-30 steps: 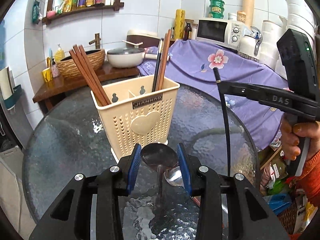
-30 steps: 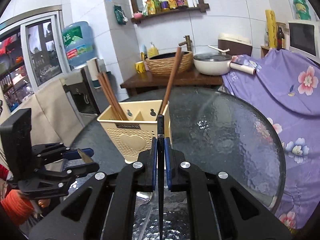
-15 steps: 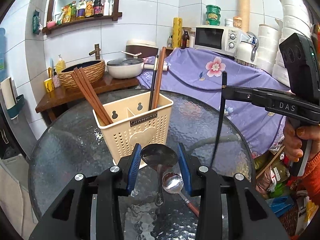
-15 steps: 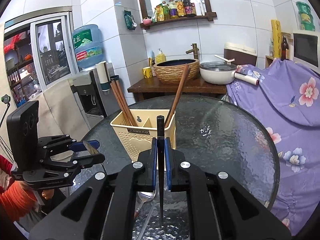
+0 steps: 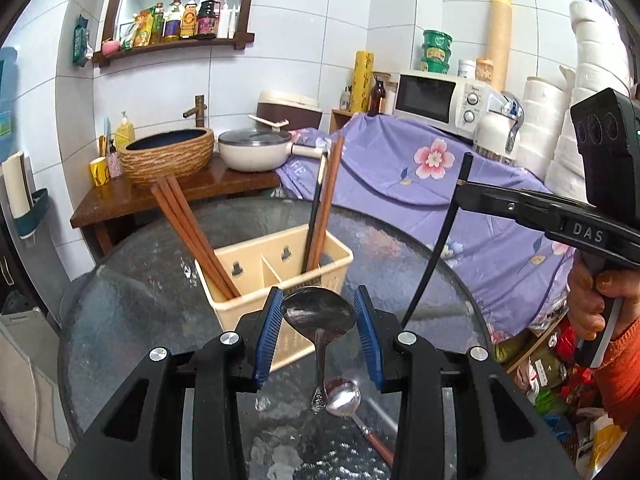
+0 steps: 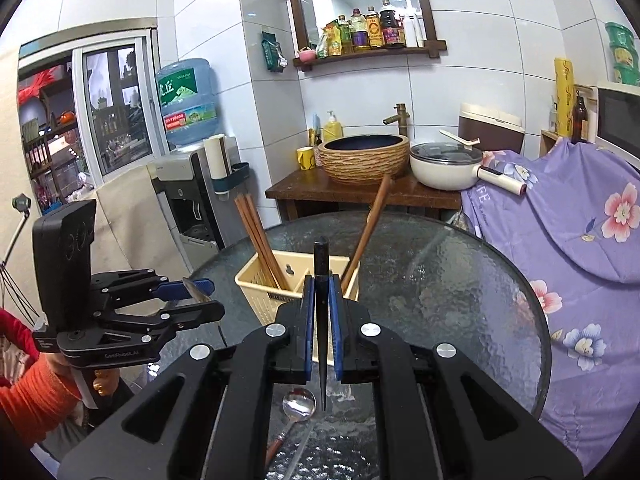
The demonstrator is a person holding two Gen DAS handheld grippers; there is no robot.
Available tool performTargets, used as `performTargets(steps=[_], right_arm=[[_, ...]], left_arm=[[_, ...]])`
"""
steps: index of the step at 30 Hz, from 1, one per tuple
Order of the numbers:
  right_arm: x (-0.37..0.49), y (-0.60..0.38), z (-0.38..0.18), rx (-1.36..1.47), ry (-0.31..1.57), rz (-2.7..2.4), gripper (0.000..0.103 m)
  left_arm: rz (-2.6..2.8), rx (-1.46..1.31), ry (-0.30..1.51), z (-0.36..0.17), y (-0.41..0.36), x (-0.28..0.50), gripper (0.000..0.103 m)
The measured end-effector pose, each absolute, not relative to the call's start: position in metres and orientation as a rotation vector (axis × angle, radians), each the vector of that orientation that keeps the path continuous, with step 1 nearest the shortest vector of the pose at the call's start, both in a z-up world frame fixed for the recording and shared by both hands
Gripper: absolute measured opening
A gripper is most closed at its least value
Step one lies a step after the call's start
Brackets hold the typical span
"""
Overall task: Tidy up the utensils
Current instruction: 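Lift the spoon with the left gripper while the right gripper lifts the black chopstick over the holder, then lower the spoon and black chopstick into the holder and open both grippers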
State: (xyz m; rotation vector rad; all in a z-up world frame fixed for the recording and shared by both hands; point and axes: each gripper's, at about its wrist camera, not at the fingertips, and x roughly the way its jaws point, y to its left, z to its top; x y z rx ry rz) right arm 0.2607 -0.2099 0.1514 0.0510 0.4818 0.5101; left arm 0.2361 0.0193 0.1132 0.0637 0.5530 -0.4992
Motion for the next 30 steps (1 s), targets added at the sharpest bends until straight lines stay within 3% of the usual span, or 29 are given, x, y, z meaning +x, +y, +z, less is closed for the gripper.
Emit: performTargets(steps=[10, 16, 30], right_arm=[[0.275, -0.207, 0.243, 0.097, 0.37, 0.591, 0.008], [0.297, -0.189, 0.277, 0.077, 0.301, 0.557, 0.008], [0.345, -0.163, 0.189, 0.063, 0.391, 0.482, 0.008]], left_arm=[[-0.441, -0.056, 0.44, 0.196, 0.038, 0.275, 0.036], [-0.37, -0.058, 0.381, 0.211, 0.034, 0.3, 0.036], [-0.318, -0.048, 0.502, 0.131, 0.023, 0.321, 0.036]])
